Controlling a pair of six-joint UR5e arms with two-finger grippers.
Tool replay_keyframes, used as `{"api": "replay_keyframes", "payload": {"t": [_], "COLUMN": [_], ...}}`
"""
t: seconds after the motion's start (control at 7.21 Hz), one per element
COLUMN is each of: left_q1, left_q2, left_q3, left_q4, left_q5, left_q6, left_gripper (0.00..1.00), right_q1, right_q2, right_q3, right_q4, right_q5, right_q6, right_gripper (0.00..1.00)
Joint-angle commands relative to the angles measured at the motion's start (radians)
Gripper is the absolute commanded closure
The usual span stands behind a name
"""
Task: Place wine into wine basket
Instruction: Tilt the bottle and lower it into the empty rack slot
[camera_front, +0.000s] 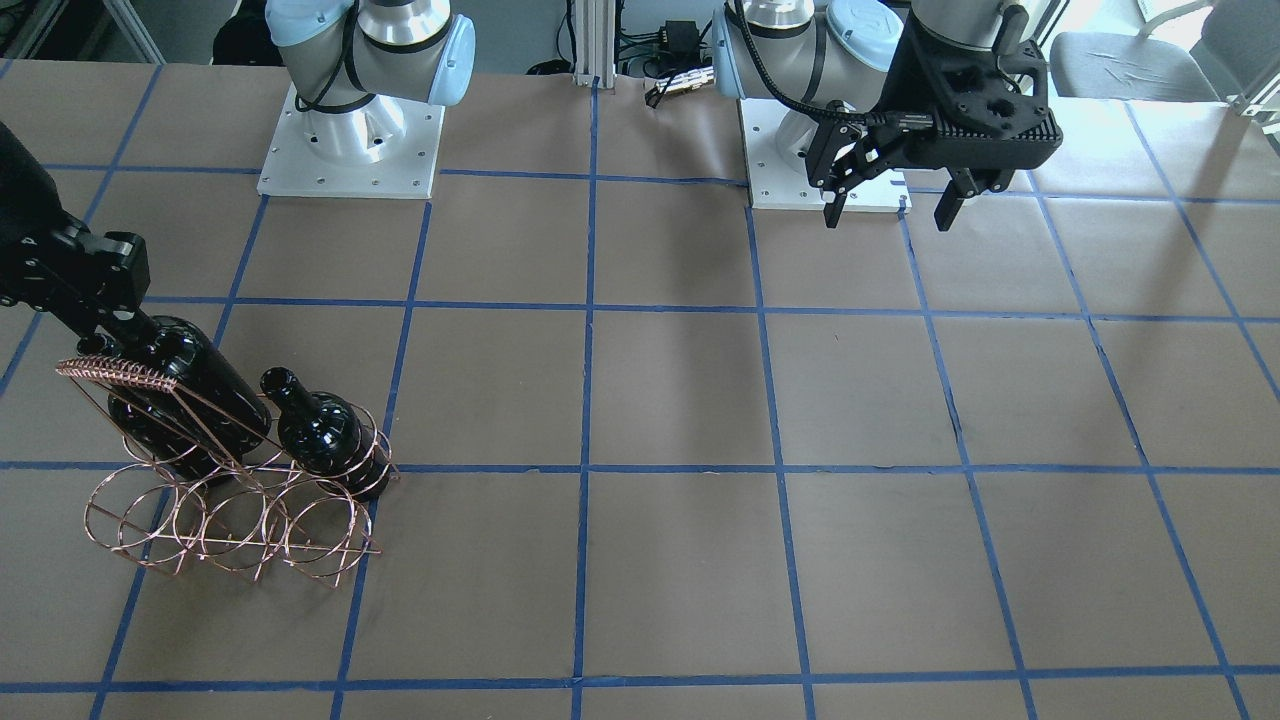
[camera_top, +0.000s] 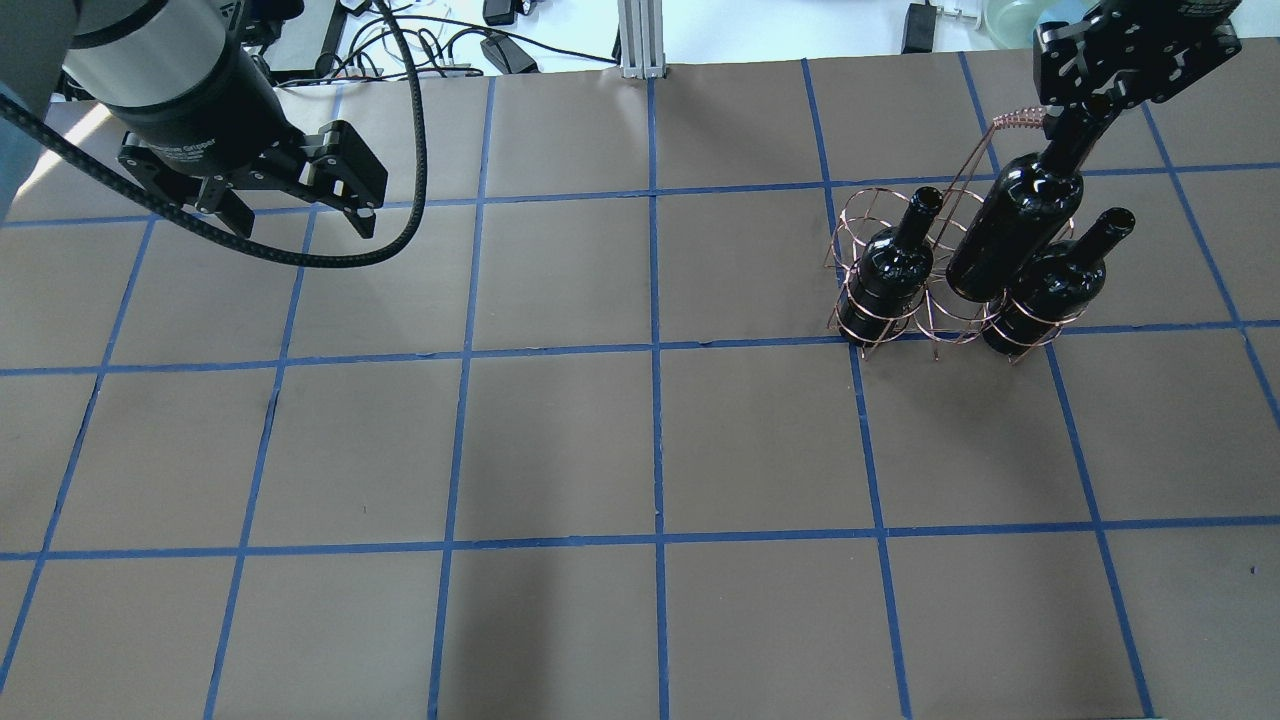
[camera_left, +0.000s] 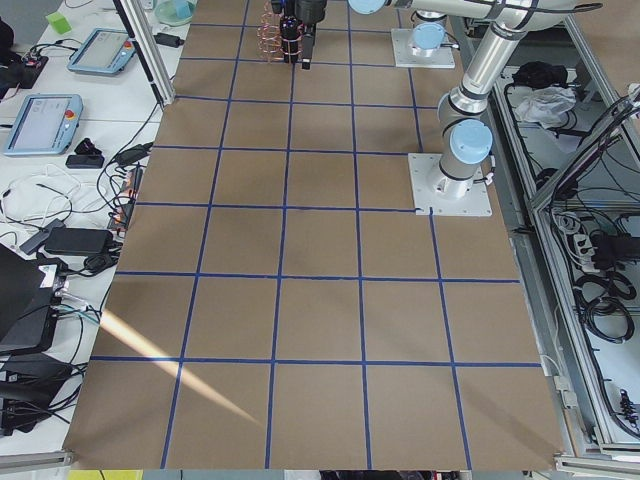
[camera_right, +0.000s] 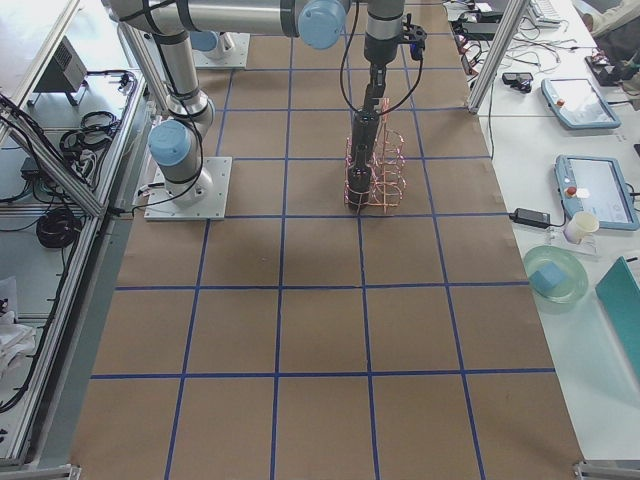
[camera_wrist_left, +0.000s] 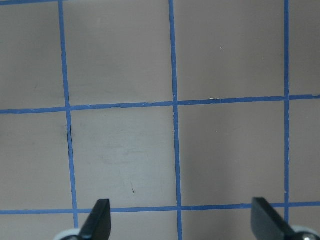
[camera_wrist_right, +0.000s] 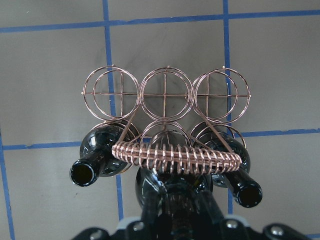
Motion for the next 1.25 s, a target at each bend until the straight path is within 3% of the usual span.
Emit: {"api": "replay_keyframes", "payload": {"t": [0.0,1.11], "left_q1": [0.001,0.001], "left_q2": [0.0,0.0], "left_q3": [0.0,0.0], "left_q4": [0.0,0.0], "left_q5": [-0.001,-0.001], "left_q6": [0.0,0.0], "left_gripper": [0.0,0.0], "right_q1": [0.0,0.0], "right_q2": [0.015,0.066], "right_q3": [0.007,0.056], "right_q4": [-0.009,-0.074], "right_q5": [0.01,0.008], "right_q6": [0.007,-0.002], "right_gripper": [1.0,1.0]}}
